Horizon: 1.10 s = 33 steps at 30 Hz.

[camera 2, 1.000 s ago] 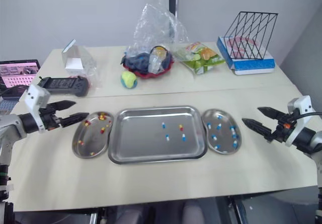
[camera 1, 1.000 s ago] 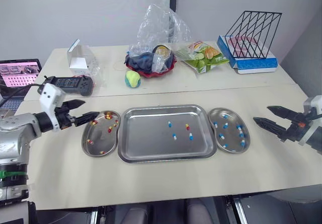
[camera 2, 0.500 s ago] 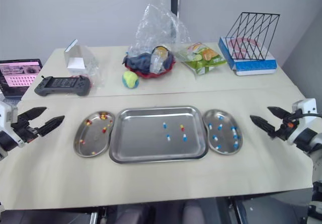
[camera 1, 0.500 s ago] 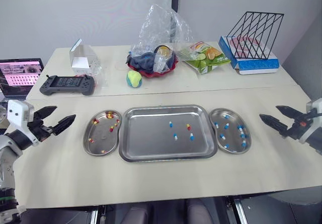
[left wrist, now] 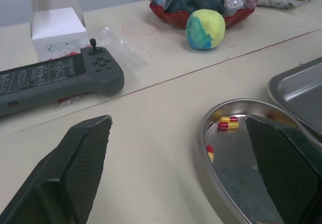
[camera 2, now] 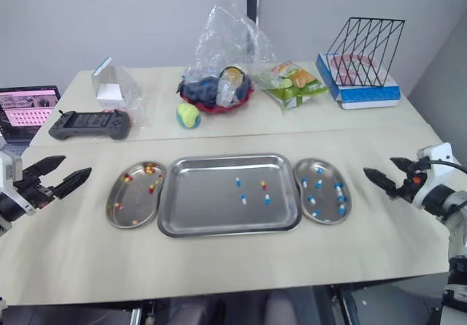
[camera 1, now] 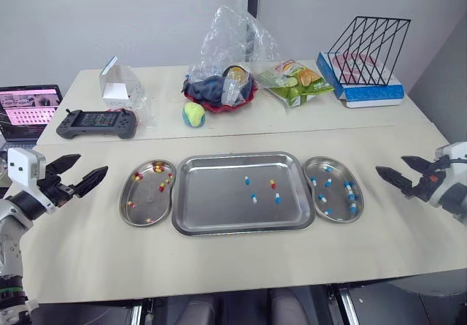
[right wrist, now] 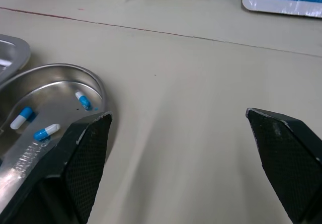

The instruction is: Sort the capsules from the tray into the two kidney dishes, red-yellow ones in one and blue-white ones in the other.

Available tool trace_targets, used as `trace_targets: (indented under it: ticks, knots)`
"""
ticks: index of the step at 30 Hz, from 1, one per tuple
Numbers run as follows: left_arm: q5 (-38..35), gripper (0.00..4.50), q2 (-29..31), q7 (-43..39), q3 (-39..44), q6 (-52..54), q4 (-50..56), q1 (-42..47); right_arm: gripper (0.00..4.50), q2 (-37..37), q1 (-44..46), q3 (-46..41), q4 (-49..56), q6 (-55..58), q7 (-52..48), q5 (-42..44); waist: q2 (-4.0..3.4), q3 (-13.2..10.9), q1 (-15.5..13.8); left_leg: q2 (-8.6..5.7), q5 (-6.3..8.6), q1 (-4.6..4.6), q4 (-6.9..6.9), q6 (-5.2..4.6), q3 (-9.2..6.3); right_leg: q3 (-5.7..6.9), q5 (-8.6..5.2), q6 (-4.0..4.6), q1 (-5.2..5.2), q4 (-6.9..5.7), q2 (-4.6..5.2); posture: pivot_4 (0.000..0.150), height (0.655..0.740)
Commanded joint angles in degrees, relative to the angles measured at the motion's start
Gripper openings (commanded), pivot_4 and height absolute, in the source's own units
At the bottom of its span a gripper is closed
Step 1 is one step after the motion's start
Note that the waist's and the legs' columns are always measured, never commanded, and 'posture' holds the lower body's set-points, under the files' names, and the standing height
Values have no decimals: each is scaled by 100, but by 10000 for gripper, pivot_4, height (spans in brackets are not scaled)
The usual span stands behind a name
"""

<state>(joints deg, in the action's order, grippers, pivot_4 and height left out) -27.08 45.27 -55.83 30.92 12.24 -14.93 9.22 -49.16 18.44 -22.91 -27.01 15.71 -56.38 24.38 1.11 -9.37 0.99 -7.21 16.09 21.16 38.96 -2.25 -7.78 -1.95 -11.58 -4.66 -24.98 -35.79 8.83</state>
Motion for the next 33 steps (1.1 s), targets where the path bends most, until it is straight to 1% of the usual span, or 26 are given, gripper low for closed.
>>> trace_targets:
  ticks: [1, 2, 4, 5, 6, 7, 11, 15, 19, 21, 27, 30, 31, 33]
  knots:
    - [7, 44643, 136, -35, 3, -197, 14, 94, 45000, -89, -47, -169, 352, -10, -105, 165, -4, 1, 88, -18, -3, 7, 0, 1, -57, 81, -10, 0, 30, -4, 67, 1500, 7400]
    - [12, 44643, 144, -34, -16, -213, 4, 122, 45000, -90, -65, -158, 371, -85, -81, 120, -8, 1, 139, -35, -6, 9, 6, 2, -108, 129, -16, -2, 59, -4, 87, 1500, 7400]
    - [4, 44643, 168, -46, -57, -233, -6, 178, 45000, -86, -51, -165, 344, -94, 21, 78, -8, 2, 199, -143, -44, 24, 8, 0, -267, 253, -42, -19, 100, -10, 167, 1500, 7400]
    - [-32, 44643, 185, -105, -78, -204, 20, 191, 45000, -71, 42, -243, 231, 61, 100, 169, -13, 4, 209, -207, -75, 43, 9, 1, -354, 294, -55, -38, 106, -18, 199, 1500, 7400]
    - [-56, 44643, 205, -173, -105, -183, 45, 194, 45000, -67, 91, -277, 167, 55, 155, 181, -13, 4, 161, -228, -105, 58, 18, 24, -385, 324, -61, -44, 80, -23, 227, 1500, 7400]
    - [-67, 44643, 224, -234, -132, -171, 67, 193, 45000, -76, 107, -280, 143, 21, 168, 171, -17, 4, 124, -221, -120, 68, 24, 51, -345, 280, -58, -42, 61, -9, 209, 1500, 7400]
    - [-64, 44643, 274, -339, -193, -181, 77, 192, 45000, -110, 90, -226, 187, 20, 146, 143, -18, 4, 8, -188, -118, 58, 22, 53, -310, 250, -50, -31, 58, -6, 178, 1500, 7400]
    - [-55, 44643, 288, -385, -220, -216, 97, 207, 45000, -136, 35, -258, 319, 85, 141, 181, -18, 4, -16, -180, -104, 39, 4, 30, -285, 224, -49, -29, 55, -9, 171, 1500, 7400]
    - [-96, 44643, 313, -527, -333, -151, 217, 297, 45000, -161, -60, -246, 670, 353, 192, 213, -18, 4, -17, -177, -103, 28, 0, 29, -262, 200, -49, -29, 53, -9, 166, 1500, 7400]
    - [-246, 44643, 369, -749, -436, 56, 465, 297, 45000, -105, -176, -209, 1145, 517, 152, 323, -18, 4, -18, -176, -103, 28, 0, 30, -251, 189, -49, -29, 48, -11, 166, 1500, 7400]
    - [-479, 44643, 453, -1050, -577, 397, 826, 320, 45000, -9, -464, 18, 2538, 1127, 140, 640, -18, 4, -12, -168, -99, 22, -2, 27, -225, 162, -48, -31, 39, -13, 158, 1500, 7400]
    - [-525, 44643, 481, -1211, -666, 463, 1008, 265, 45000, 142, -400, 349, 3361, 1620, 302, 882, -18, 4, -10, -153, -93, 16, -3, 21, -203, 147, -48, -31, 36, -13, 148, 1500, 7400]
    - [-583, 44643, 504, -1303, -693, 528, 1144, 198, 45000, 214, -368, 575, 3637, 1771, 395, 874, -17, 4, -10, -143, -79, 15, -3, 6, -196, 143, -48, -31, 37, -12, 140, 1500, 7400]
    - [-665, 44643, 526, -1408, -707, 614, 1382, 91, 45000, 365, -336, 903, 4044, 1934, 573, 849, -17, 3, -12, -124, -75, 14, -2, 12, -178, 135, -47, -29, 32, -11, 128, 1500, 7400]
